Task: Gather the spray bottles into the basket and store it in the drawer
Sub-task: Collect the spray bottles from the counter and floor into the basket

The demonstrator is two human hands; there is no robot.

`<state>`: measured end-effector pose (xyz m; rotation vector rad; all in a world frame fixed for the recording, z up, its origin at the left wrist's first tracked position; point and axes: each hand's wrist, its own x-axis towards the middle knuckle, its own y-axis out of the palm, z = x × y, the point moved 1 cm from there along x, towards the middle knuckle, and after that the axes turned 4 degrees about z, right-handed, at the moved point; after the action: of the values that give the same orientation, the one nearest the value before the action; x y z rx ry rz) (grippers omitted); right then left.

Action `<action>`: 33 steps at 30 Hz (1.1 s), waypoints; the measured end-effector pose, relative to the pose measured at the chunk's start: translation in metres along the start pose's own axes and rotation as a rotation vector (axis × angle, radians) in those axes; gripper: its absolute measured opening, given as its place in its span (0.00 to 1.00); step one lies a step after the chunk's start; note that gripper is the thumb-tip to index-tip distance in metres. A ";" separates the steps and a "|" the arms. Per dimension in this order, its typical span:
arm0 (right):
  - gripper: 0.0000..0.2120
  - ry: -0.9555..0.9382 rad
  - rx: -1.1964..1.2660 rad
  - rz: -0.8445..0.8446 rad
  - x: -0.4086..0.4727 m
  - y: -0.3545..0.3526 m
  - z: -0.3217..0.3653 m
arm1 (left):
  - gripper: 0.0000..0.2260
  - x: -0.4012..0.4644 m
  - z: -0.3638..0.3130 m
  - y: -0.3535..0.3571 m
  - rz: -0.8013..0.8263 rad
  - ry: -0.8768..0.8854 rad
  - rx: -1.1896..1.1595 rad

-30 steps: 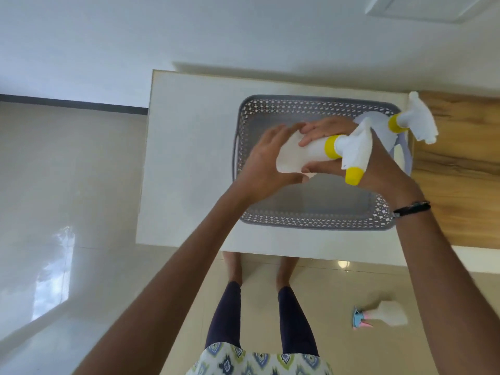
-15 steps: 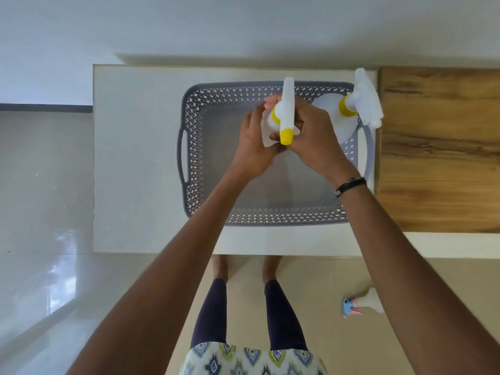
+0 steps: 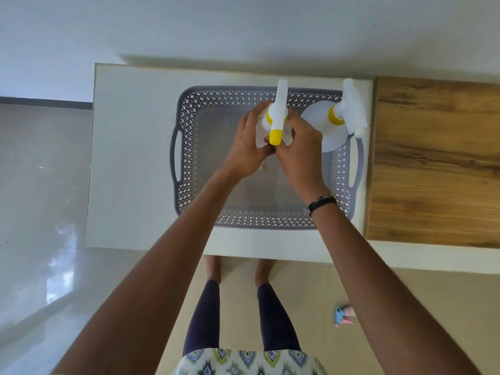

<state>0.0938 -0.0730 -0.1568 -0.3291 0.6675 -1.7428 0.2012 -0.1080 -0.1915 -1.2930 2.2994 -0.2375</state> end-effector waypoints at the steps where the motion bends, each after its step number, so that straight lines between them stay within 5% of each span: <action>1: 0.22 -0.004 -0.007 0.016 0.000 -0.001 0.000 | 0.38 0.000 0.000 -0.001 0.007 -0.005 0.010; 6: 0.26 0.015 -0.027 0.047 -0.019 -0.011 -0.003 | 0.44 -0.023 0.001 -0.015 -0.096 -0.046 0.040; 10: 0.19 0.009 -0.064 0.026 -0.070 -0.023 0.004 | 0.25 -0.078 0.002 -0.030 -0.349 -0.061 -0.052; 15: 0.11 0.017 -0.026 0.091 -0.140 -0.006 0.025 | 0.12 -0.167 0.023 -0.050 -0.429 -0.125 -0.234; 26: 0.07 -0.141 0.037 0.288 -0.288 0.172 0.109 | 0.12 -0.375 0.155 -0.138 -0.448 -0.255 -0.315; 33: 0.07 -0.034 0.023 0.488 -0.388 0.289 0.115 | 0.12 -0.518 0.255 -0.175 -0.539 -0.480 -0.406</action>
<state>0.4929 0.2212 -0.1887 -0.1610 0.6401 -1.2754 0.6830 0.2550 -0.1756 -1.9146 1.6086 0.3522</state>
